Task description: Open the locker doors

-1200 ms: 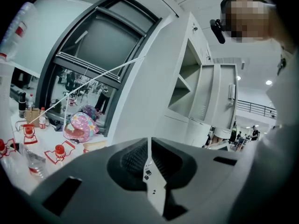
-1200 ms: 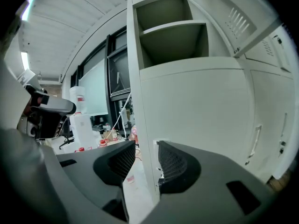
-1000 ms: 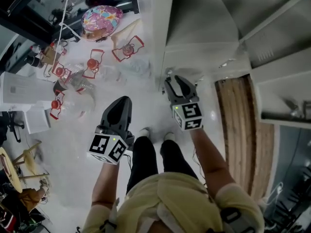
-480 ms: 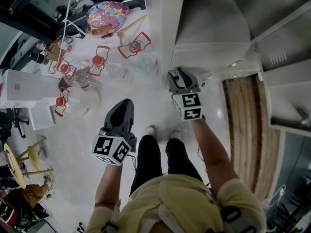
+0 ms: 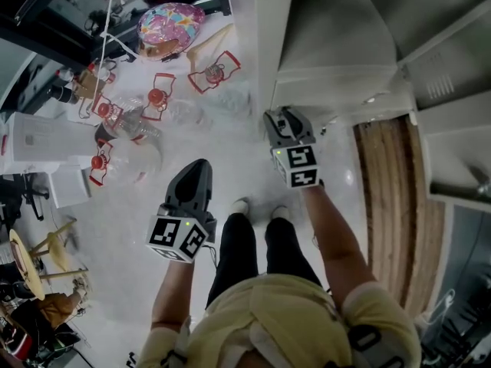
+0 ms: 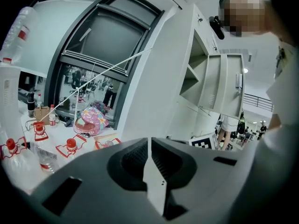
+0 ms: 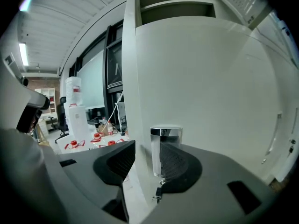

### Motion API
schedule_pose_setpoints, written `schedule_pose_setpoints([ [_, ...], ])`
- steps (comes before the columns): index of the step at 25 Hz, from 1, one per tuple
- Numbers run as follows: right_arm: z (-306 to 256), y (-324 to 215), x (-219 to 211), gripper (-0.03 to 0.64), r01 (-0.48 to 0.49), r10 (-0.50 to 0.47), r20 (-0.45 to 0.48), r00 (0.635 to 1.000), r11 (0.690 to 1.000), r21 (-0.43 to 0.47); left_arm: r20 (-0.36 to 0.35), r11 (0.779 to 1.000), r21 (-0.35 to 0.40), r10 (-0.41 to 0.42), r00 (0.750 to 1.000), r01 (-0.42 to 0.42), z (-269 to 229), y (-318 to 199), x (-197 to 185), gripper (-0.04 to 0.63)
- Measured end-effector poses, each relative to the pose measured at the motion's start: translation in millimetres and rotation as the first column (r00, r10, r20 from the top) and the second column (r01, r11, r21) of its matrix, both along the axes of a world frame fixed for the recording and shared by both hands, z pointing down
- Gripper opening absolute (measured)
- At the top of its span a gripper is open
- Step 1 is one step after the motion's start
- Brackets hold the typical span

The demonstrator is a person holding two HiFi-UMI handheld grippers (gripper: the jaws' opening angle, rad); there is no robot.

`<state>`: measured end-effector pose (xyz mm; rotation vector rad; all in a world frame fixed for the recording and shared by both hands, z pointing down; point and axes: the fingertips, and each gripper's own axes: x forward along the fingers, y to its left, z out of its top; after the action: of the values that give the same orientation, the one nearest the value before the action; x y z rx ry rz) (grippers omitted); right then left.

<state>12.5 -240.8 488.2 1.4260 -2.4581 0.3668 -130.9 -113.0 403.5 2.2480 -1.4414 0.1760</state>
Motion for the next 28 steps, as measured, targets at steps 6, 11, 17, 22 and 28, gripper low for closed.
schedule_pose_setpoints([
  [6,1,19,6,0.15,-0.011,0.011,-0.002,1.0,1.0,-0.014,0.006,0.999,0.004,0.034,0.999,-0.034,-5,-2,11,0.005],
  [11,1,42,15,0.15,-0.035,0.035,0.007,0.999,0.999,-0.03,0.008,0.996,0.015,0.086,0.996,-0.086,-10,0,26,0.005],
  [17,1,70,31,0.15,-0.055,0.055,0.006,0.998,0.997,-0.051,0.005,0.989,0.018,0.15,0.989,-0.15,-13,7,49,0.005],
  [22,2,89,48,0.15,-0.072,0.073,0.014,0.997,0.995,-0.075,0.005,0.979,0.019,0.203,0.979,-0.203,-15,11,68,0.005],
  [28,2,113,71,0.145,-0.104,0.107,0.02,0.994,0.989,-0.104,0.028,0.959,0.031,0.282,0.959,-0.283,-19,18,90,0.005],
])
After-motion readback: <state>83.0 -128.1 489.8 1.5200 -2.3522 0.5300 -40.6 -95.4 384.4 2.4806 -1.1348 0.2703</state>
